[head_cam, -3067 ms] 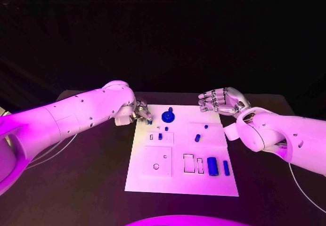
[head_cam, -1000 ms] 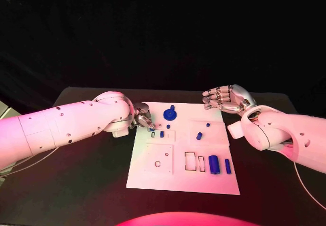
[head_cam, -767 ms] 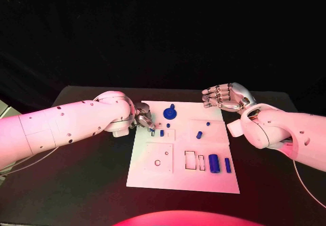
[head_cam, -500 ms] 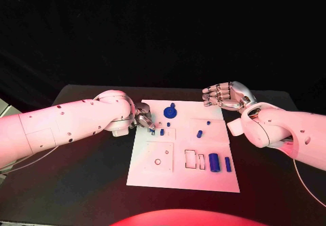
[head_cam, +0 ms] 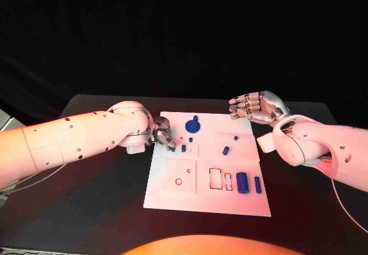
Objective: Assemble the parts on the task board
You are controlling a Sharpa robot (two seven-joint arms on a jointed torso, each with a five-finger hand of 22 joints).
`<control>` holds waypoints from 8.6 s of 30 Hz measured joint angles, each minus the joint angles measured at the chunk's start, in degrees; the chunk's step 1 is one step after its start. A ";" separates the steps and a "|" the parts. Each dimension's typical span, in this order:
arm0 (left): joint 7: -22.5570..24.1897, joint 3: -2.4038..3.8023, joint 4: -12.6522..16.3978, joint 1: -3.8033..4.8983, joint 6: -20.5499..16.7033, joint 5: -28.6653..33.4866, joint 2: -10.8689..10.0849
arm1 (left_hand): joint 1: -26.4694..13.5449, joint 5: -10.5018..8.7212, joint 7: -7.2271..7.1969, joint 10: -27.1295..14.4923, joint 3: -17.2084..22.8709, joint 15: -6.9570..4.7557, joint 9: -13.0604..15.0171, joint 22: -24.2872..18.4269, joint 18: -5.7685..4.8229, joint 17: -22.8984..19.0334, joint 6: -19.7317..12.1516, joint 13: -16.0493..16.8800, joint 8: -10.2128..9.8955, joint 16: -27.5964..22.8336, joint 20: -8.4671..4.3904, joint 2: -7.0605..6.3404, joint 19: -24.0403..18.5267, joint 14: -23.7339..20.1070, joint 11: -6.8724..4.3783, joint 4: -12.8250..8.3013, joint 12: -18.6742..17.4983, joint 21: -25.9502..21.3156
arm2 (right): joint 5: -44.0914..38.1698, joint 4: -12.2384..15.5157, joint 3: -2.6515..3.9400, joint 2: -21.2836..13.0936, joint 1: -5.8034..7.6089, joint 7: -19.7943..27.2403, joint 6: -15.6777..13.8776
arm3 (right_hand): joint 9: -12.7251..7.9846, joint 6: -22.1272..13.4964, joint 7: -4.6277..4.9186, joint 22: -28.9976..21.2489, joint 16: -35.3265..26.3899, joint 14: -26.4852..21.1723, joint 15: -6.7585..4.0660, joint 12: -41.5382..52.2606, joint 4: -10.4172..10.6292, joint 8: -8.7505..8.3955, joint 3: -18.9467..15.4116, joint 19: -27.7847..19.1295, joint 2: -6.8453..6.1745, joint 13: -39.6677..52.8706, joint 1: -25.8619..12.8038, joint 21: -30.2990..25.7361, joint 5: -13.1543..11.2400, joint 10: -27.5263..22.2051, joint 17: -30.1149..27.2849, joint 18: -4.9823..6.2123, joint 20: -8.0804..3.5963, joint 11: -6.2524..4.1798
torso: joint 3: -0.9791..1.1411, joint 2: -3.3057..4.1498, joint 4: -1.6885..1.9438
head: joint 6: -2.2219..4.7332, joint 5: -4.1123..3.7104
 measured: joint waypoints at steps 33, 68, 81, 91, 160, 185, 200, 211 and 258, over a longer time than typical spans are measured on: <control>-0.52 0.05 -0.05 -0.33 0.13 0.19 0.27 | 0.00 0.23 -0.21 0.31 0.00 0.01 0.14 -0.02 0.00 0.00 0.21 -0.39 0.06 0.00 0.00 0.00 0.00 0.00 -0.03 0.00 -0.01 0.00 | -0.03 -0.06 0.00 0.00 0.01 0.06 0.00 | 0.00 -0.01 -0.01 -0.17 0.00 0.00 0.00 -0.22 0.00 0.00 0.00 0.00 0.00 0.00 0.00 0.00 0.22 0.21 -0.08 0.00 0.00 -0.21 | 0.06 0.03 -0.08 | -0.08 -0.04; -1.74 0.17 -0.51 -0.20 0.65 1.12 0.81 | -1.36 -1.00 -0.42 0.06 -0.63 0.02 0.84 -0.03 0.01 0.00 -0.01 -1.42 1.50 0.00 0.00 1.36 -0.43 0.00 -0.05 -0.63 -0.78 -0.62 | -0.04 0.06 0.00 -0.12 0.01 0.08 -0.01 | 0.00 -0.01 -0.02 -0.44 0.00 0.00 0.00 -0.22 0.00 -0.23 0.00 0.22 0.00 0.00 0.00 0.00 0.22 0.21 -0.20 0.00 -0.22 -0.21 | 0.09 0.09 -0.12 | -0.30 -0.24; -2.23 0.21 -1.24 -0.14 0.47 1.84 1.43 | -1.81 -1.32 -0.63 0.40 -1.04 0.02 2.47 -0.03 0.01 0.00 -0.20 -0.77 2.36 0.00 0.01 1.80 -0.43 0.01 -0.38 -1.04 -0.78 -0.88 | -0.04 0.19 0.00 -0.23 0.01 0.08 -0.01 | -0.02 -0.01 -0.02 -0.49 -0.22 0.00 0.00 -0.22 0.00 -0.23 0.00 0.21 0.00 0.00 0.00 0.00 0.22 0.21 -0.20 0.00 -0.22 -0.20 | 0.07 0.13 -0.11 | -0.48 -0.48; -2.26 0.22 -1.39 -0.13 0.28 2.22 1.66 | -3.57 -1.79 -1.58 1.11 -2.39 -0.25 3.17 -0.03 0.01 0.00 -0.07 -0.54 3.01 0.00 0.00 1.86 -0.43 0.20 -0.71 -2.40 -0.77 -1.10 | -0.04 0.24 0.00 -0.26 0.01 0.08 -0.01 | -0.04 -0.01 -0.02 -0.52 -0.23 0.00 0.00 -0.22 0.00 -0.23 0.00 0.21 0.00 0.00 0.00 0.00 0.22 0.21 -0.19 0.00 -0.21 -0.21 | 0.06 0.05 -0.05 | -0.69 -0.56; -3.32 0.16 -0.76 -0.25 1.11 1.66 1.53 | -1.10 -1.35 -2.21 3.81 -1.41 -0.68 2.89 0.01 0.00 0.02 1.85 1.97 4.22 0.00 -0.61 0.70 1.04 0.05 -1.28 -1.41 0.23 -0.42 | -0.05 0.09 0.00 -0.27 0.01 0.12 0.00 | -0.03 -0.01 -0.02 -0.74 -0.22 0.00 0.00 -0.22 0.00 -0.23 0.00 0.21 0.00 0.00 0.00 0.00 0.22 0.21 -0.31 0.00 -0.21 -0.20 | 0.09 0.06 -0.08 | -0.66 -0.47; -3.77 0.19 -2.02 -0.23 0.31 2.42 2.31 | -2.16 -3.33 -3.00 2.97 -1.42 -0.74 2.82 -0.01 0.01 0.01 2.36 0.22 3.79 0.00 -0.45 1.76 0.87 0.11 -0.85 -1.42 -1.23 -0.85 | -0.06 0.26 0.00 -0.46 0.01 0.12 -0.01 | -0.08 -0.01 -0.02 -1.01 -0.56 0.21 -0.22 -0.52 0.00 -0.23 0.00 0.41 0.00 0.00 0.00 0.00 0.46 0.21 -0.42 0.00 0.00 -0.20 | 0.04 0.09 -0.08 | -0.64 -0.77; -3.70 0.22 -2.50 -0.23 -1.92 2.47 2.40 | -2.09 -3.35 -1.60 -0.31 -2.87 -0.32 1.34 -0.92 0.01 0.01 -1.70 -1.60 0.66 0.00 0.41 1.68 -0.84 0.10 0.45 -1.73 -3.06 -2.43 | -0.06 0.26 0.00 -0.51 0.01 0.11 0.00 | -0.08 -0.02 -0.02 -1.07 -0.56 0.21 -0.21 -0.52 0.00 -0.23 0.00 0.41 0.00 0.00 0.00 0.00 0.45 0.21 -0.42 0.00 0.00 -0.20 | 0.04 0.03 -0.05 | -0.74 -0.86; -3.70 0.20 -2.63 -0.24 -2.37 2.51 2.35 | -2.09 -3.28 -0.99 -3.03 -7.44 0.50 -0.23 -2.30 0.01 0.00 -2.28 -3.71 -1.56 -0.46 1.03 -0.22 -1.86 0.09 1.14 0.77 -4.04 -3.54 | -0.06 0.21 0.00 -0.51 0.01 0.08 0.01 | -0.07 -0.02 -0.03 -1.07 -0.56 0.21 -0.21 -0.52 0.00 -0.23 0.00 0.41 0.00 0.00 0.00 0.00 0.45 0.21 -0.41 0.00 0.00 -0.20 | 0.04 0.00 -0.03 | -0.81 -0.90; -2.77 0.86 -1.42 0.76 -2.21 4.64 1.28 | 4.30 -2.34 -0.60 -0.62 -5.15 0.29 0.84 0.02 0.01 0.00 -1.04 -1.81 1.46 0.00 0.20 -0.40 -1.02 -0.12 0.02 1.10 -3.15 -2.03 | -0.24 -0.35 -0.01 -0.16 -0.02 -0.29 0.76 | -0.06 -0.02 -0.03 -1.36 -0.56 0.21 -0.21 -0.52 0.00 -0.44 0.00 0.41 0.00 0.00 0.00 0.00 0.45 0.21 -0.56 0.00 0.00 -0.20 | 0.06 -0.08 -0.04 | -0.38 -0.62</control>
